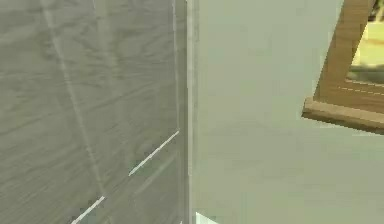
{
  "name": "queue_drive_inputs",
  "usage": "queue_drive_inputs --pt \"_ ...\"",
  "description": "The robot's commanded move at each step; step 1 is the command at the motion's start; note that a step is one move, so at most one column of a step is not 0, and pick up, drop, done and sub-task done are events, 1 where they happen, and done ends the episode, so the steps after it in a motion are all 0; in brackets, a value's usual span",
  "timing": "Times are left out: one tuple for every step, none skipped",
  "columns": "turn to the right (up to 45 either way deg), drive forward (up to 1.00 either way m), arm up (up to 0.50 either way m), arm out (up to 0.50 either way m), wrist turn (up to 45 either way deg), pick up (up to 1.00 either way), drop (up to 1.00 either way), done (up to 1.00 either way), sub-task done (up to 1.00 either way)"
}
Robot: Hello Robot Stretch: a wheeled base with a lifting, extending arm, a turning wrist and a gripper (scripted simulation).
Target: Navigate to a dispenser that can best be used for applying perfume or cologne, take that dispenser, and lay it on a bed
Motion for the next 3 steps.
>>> queue_drive_inputs --pt "45.0 0.00 0.00 0.00 0.0 0.00 0.00 0.00 0.00" --pt "45.0 0.00 0.00 0.00 0.0 0.00 0.00 0.00 0.00" --pt "27.0 0.00 0.00 0.00 0.0 0.00 0.00 0.00 0.00"
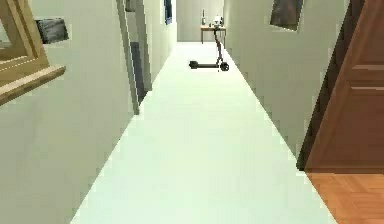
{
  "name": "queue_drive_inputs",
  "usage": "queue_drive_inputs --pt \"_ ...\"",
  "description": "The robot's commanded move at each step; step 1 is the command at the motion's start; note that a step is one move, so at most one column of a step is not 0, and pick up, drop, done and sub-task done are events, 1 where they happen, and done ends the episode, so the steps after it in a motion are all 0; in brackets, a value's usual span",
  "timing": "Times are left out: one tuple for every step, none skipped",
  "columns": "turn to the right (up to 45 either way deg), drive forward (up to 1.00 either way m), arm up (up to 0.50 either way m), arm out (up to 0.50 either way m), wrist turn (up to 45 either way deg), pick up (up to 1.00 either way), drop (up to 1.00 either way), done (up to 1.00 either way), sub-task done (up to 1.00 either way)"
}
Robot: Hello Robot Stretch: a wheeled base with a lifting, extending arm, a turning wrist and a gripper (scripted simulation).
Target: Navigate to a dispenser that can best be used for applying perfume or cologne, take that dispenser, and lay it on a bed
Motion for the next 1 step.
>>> queue_drive_inputs --pt "0.0 0.10 0.00 0.00 0.0 0.00 0.00 0.00 0.00"
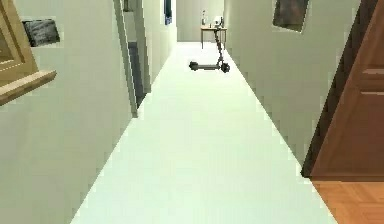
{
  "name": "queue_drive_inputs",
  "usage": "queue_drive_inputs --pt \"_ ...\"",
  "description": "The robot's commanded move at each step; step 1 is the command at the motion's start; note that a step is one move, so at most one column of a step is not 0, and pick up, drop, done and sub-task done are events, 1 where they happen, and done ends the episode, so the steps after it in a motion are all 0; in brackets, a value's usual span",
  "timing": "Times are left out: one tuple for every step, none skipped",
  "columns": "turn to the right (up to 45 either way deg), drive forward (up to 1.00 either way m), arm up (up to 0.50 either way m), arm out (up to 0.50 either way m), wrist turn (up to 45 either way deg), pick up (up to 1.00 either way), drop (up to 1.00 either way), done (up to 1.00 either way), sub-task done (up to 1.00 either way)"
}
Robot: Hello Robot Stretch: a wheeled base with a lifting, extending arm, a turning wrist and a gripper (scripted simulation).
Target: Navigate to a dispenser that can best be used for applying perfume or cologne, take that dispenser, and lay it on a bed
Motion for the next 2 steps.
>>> queue_drive_inputs --pt "-3.0 0.00 0.00 0.00 0.0 0.00 0.00 0.00 0.00" --pt "0.0 1.00 0.00 0.00 0.0 0.00 0.00 0.00 0.00"
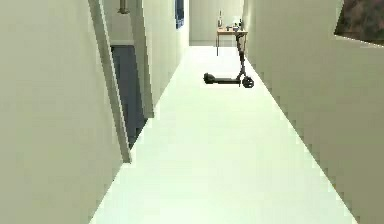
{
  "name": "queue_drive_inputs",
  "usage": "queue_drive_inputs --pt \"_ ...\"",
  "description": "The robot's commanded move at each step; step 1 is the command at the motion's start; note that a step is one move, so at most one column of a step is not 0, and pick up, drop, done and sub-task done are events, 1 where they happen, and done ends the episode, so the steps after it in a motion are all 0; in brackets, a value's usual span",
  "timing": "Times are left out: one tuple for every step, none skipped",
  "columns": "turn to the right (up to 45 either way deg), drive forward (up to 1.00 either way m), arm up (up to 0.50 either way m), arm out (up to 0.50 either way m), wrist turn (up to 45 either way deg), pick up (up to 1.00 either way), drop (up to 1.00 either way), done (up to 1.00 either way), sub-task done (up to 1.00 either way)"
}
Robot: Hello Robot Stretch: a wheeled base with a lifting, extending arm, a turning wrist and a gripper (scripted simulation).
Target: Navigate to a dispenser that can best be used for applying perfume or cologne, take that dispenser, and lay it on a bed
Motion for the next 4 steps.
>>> queue_drive_inputs --pt "0.0 1.00 0.00 0.00 0.0 0.00 0.00 0.00 0.00" --pt "0.0 1.00 0.00 0.00 0.0 0.00 0.00 0.00 0.00" --pt "-21.0 0.00 0.00 0.00 0.0 0.00 0.00 0.00 0.00" --pt "0.0 0.05 0.00 0.00 0.0 0.00 0.00 0.00 0.00"
